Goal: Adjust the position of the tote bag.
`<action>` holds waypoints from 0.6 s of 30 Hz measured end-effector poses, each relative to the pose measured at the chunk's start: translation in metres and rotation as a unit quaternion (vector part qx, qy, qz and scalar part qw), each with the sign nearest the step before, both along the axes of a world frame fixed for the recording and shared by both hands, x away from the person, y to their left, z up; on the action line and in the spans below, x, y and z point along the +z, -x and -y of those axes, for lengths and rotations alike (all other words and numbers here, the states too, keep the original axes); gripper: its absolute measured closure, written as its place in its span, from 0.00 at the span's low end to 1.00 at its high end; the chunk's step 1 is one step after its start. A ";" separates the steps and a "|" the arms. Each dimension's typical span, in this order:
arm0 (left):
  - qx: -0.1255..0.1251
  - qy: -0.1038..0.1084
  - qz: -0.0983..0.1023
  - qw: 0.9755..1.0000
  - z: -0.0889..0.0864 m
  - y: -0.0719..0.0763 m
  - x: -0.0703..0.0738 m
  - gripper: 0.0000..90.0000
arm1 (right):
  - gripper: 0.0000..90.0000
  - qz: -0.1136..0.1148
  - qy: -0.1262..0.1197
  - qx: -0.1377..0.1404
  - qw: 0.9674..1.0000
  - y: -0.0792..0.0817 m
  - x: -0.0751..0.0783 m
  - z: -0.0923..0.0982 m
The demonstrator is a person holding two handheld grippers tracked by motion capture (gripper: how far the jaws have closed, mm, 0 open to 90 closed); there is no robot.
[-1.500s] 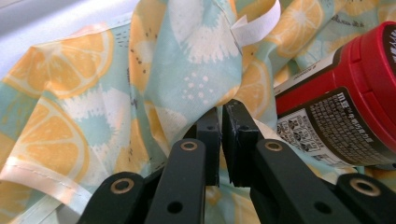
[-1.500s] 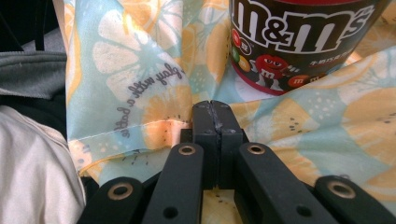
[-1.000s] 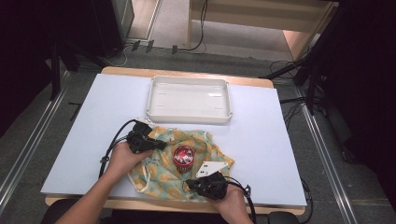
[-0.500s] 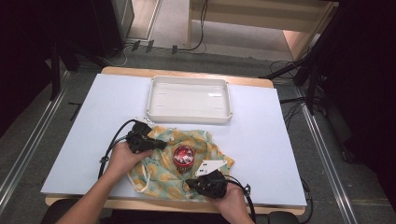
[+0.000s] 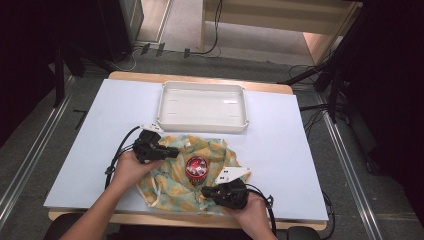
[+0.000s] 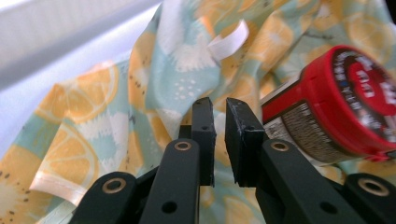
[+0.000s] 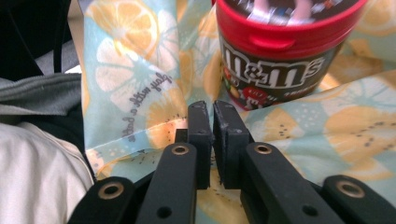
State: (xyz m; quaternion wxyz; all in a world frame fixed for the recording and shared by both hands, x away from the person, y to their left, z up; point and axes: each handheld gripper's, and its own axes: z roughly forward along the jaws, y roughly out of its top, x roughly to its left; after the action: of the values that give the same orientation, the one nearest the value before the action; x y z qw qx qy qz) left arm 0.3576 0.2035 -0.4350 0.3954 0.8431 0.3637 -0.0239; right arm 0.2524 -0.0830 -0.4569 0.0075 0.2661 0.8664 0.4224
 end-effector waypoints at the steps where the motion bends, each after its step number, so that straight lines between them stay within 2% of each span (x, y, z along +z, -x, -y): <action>1: -0.003 0.002 0.002 1.000 0.000 0.001 0.002 0.91 | 0.96 0.001 -0.002 0.000 1.000 0.000 0.002 0.001; 9: -0.024 0.012 0.023 0.999 0.004 0.010 0.016 0.86 | 0.87 0.003 -0.003 -0.003 1.000 -0.002 0.009 0.007; 18: -0.044 0.016 0.037 0.998 0.008 0.017 0.022 0.74 | 0.68 0.006 -0.022 -0.013 1.000 -0.007 0.014 0.016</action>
State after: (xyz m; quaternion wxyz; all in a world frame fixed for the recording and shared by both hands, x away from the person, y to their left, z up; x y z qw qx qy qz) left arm 0.3401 0.1951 -0.4126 0.4204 0.8521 0.3112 -0.0161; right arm 0.2595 -0.0991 -0.4425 0.0124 0.2752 0.8532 0.4429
